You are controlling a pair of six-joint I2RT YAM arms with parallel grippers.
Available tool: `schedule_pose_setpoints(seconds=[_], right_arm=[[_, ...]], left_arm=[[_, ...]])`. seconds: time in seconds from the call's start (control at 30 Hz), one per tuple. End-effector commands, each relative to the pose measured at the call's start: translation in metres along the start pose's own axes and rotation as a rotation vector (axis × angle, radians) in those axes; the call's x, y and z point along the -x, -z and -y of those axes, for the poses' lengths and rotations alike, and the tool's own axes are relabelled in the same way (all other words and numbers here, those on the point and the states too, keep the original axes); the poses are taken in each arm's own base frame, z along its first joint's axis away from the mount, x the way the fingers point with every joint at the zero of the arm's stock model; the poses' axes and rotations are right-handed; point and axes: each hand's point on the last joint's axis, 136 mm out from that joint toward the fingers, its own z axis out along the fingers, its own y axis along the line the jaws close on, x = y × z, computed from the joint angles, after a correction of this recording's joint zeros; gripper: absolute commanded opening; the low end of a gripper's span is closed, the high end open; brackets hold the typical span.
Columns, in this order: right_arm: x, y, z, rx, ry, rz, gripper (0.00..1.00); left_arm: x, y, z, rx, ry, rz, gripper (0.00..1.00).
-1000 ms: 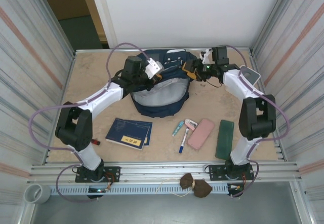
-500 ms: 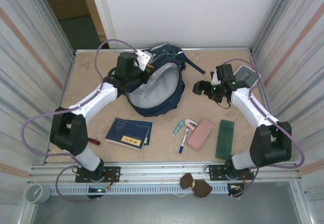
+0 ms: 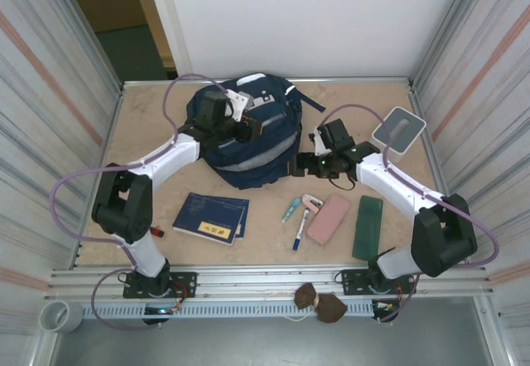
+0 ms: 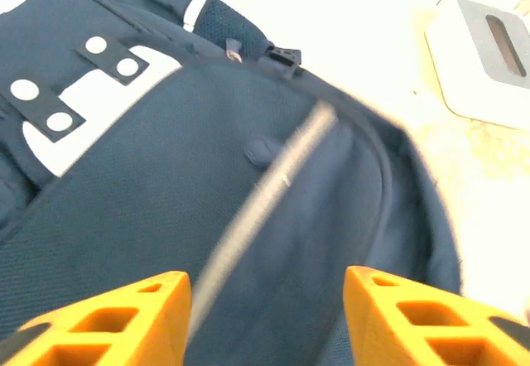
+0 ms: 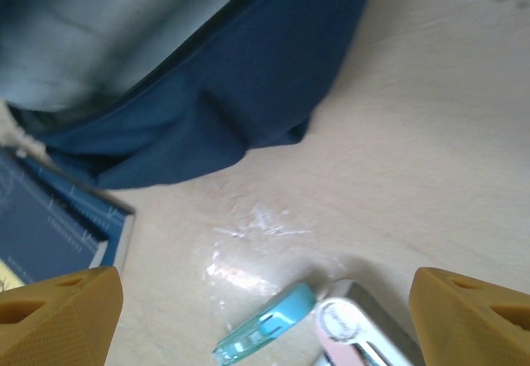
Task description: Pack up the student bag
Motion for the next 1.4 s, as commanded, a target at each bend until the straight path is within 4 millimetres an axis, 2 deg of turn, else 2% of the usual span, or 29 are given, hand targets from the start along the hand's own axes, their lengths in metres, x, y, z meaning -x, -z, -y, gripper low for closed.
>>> schedule_pose_setpoints(seconds=[0.0, 0.13, 0.23, 0.37, 0.5, 0.63, 0.7, 0.87, 1.13, 1.37], right_arm=[[-0.012, -0.003, -0.039, 0.113, 0.069, 0.009, 0.88], [-0.040, -0.020, -0.103, 0.242, 0.158, -0.039, 0.88], [-0.056, -0.035, -0.142, 0.296, 0.198, -0.070, 0.87], [-0.083, -0.061, -0.179, 0.360, 0.184, -0.165, 0.84], [-0.112, -0.083, -0.198, 0.366, 0.175, -0.247, 0.82], [-0.125, -0.099, -0.197, 0.342, 0.140, -0.290, 0.80], [-0.127, -0.106, -0.189, 0.302, 0.128, -0.292, 0.80], [-0.126, -0.121, -0.183, 0.285, 0.099, -0.311, 0.80], [-0.084, -0.122, -0.166, 0.259, 0.059, -0.257, 0.75], [-0.062, -0.124, -0.152, 0.240, 0.045, -0.259, 0.66]], left_arm=[[-0.019, 0.045, -0.018, 0.153, 0.151, -0.002, 0.64], [-0.083, 0.096, -0.040, 0.320, 0.270, -0.091, 0.72], [-0.133, 0.134, -0.058, 0.458, 0.353, -0.160, 0.76], [-0.185, 0.171, -0.085, 0.592, 0.526, -0.177, 0.78], [-0.220, 0.184, -0.095, 0.612, 0.663, -0.182, 0.78], [-0.243, 0.178, -0.087, 0.575, 0.723, -0.238, 0.79], [-0.251, 0.171, -0.078, 0.524, 0.762, -0.264, 0.79], [-0.265, 0.164, -0.056, 0.421, 0.809, -0.298, 0.72], [-0.264, 0.160, -0.007, 0.267, 0.767, -0.320, 0.64], [-0.265, 0.154, 0.041, 0.137, 0.701, -0.389, 0.62]])
